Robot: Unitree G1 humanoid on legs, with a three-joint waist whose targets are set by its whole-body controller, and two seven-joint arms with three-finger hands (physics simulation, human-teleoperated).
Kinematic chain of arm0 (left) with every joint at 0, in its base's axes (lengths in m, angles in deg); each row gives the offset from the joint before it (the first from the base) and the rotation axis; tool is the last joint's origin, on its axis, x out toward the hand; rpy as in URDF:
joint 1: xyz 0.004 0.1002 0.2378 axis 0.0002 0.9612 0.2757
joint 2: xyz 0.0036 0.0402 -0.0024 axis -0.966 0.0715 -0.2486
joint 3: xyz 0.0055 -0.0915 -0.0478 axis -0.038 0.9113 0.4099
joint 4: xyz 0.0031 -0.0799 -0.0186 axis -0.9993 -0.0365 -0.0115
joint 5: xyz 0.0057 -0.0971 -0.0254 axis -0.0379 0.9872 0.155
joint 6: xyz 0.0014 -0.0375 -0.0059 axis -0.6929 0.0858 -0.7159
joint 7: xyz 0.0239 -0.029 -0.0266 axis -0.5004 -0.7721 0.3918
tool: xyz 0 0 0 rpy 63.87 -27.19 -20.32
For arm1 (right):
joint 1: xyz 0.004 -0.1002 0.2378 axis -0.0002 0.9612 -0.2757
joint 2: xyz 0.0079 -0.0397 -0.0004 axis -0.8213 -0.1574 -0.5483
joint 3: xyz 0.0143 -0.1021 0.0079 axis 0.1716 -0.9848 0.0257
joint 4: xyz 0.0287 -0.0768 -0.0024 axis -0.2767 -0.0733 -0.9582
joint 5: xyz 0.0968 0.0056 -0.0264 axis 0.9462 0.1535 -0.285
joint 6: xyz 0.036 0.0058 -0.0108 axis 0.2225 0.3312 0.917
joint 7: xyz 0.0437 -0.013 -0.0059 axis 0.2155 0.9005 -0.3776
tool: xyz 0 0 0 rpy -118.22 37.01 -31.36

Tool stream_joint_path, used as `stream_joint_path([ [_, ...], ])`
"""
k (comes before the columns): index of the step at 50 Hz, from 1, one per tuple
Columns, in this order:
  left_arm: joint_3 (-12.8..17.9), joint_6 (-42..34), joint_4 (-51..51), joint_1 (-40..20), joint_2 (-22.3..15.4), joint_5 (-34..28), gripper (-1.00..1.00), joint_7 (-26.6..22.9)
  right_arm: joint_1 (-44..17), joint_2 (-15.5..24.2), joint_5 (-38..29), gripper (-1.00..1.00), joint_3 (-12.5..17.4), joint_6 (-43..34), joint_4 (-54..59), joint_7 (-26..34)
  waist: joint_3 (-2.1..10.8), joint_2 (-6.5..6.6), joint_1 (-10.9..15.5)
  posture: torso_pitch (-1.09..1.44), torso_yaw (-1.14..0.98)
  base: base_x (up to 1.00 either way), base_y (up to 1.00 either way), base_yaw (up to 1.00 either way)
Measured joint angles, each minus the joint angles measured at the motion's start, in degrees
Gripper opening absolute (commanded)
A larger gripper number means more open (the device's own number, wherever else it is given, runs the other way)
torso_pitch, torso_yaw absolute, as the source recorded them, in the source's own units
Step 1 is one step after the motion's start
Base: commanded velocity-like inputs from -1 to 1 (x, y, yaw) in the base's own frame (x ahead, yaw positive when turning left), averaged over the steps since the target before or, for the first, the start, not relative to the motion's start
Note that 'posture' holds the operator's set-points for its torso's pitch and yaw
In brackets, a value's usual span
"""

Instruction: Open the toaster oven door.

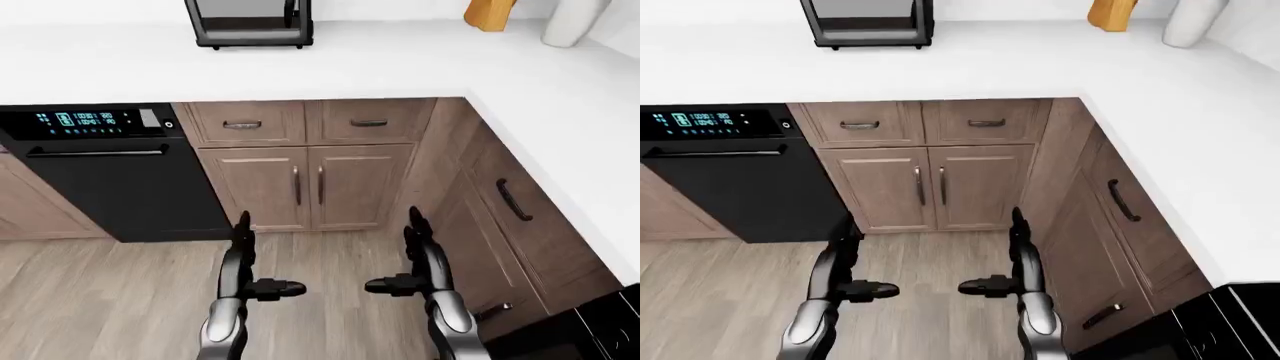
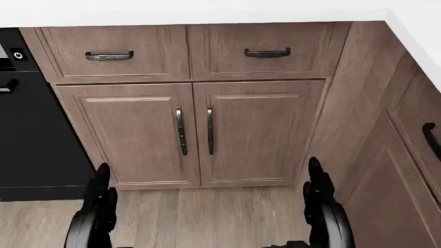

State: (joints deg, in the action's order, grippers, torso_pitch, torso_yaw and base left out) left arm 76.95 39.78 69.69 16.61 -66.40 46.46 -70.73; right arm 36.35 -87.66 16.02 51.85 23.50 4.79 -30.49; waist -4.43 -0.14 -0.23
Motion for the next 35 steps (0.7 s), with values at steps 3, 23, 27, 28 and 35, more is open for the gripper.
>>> stream_joint_path([
  [3, 0.72, 0.24, 5.68, -0.64, -0.32, 0.05, 1.0, 0.54, -1.01, 0.55, -0.72, 1.0, -0.01, -0.51, -5.7, -0.08, 3.29, -0.21, 0.39, 0.0, 0.0, 0.0, 0.0, 0.0],
  [23, 3.23, -16.05, 26.52, -3.01, -1.39, 0.49, 1.0, -0.24, -4.11, 0.95, -1.17, 1.0, 1.36, -14.05, -21.23, -0.72, 4.16, -0.19, 0.56, 0.0, 0.0, 0.0, 0.0, 0.0],
  [27, 4.48, -23.84, 33.59, -5.89, -2.44, 1.66, 1.0, 0.0, -5.68, 0.94, -0.55, 1.0, 1.64, -22.09, -31.21, -1.26, 4.2, -0.11, 0.64, 0.0, 0.0, 0.0, 0.0, 0.0],
  [28, 4.88, -26.44, 35.42, -7.18, -2.84, 2.02, 1.0, 0.01, -6.17, 1.0, -0.39, 1.0, 1.7, -24.35, -34.09, -1.53, 4.14, -0.11, 0.7, 0.0, 0.0, 0.0, 0.0, 0.0],
  [35, 7.17, -41.09, 45.27, -16.85, -5.71, 4.67, 1.0, 1.38, -14.91, 2.66, 1.06, 1.0, 3.06, -36.58, -42.69, -2.33, 4.18, -0.1, 0.47, 0.0, 0.0, 0.0, 0.0, 0.0],
])
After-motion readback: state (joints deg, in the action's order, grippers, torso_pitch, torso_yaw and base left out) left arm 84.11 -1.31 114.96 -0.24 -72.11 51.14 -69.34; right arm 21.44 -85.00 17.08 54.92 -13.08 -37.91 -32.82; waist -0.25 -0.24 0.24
